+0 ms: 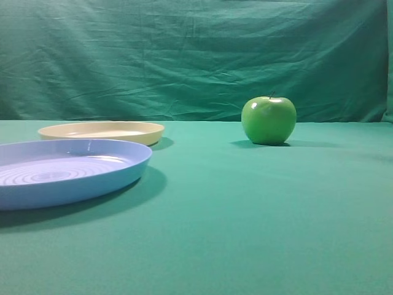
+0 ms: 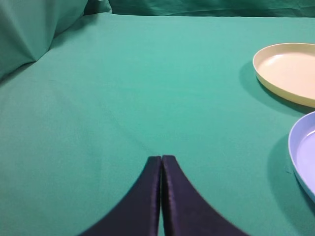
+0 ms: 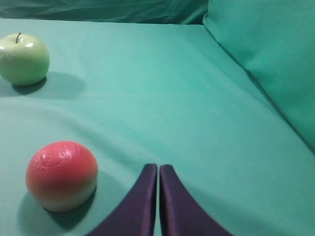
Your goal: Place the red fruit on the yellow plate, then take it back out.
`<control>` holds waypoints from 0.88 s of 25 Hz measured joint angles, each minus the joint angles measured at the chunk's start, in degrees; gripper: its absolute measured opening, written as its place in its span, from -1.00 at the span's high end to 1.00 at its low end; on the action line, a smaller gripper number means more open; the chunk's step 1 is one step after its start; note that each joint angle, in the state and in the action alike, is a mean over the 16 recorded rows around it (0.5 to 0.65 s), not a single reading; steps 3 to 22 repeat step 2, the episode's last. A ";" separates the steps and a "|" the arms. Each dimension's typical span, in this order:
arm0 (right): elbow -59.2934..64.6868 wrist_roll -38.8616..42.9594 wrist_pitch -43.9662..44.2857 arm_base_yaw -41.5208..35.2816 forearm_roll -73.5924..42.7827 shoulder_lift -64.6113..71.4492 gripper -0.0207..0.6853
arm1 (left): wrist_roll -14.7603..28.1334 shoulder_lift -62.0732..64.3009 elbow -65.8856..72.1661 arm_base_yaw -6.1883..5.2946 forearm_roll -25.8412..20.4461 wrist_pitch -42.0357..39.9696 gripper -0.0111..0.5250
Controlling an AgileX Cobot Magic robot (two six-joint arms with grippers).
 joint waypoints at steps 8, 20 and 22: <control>0.00 0.00 0.00 0.00 0.00 0.00 0.94 | -0.01 0.00 0.00 0.00 0.00 0.00 0.96; 0.00 0.00 0.00 0.00 0.00 0.00 0.94 | -0.01 0.00 0.00 0.00 0.00 0.00 0.96; 0.00 0.00 0.00 0.00 0.00 0.00 0.94 | -0.01 0.00 0.00 0.00 0.00 0.00 0.96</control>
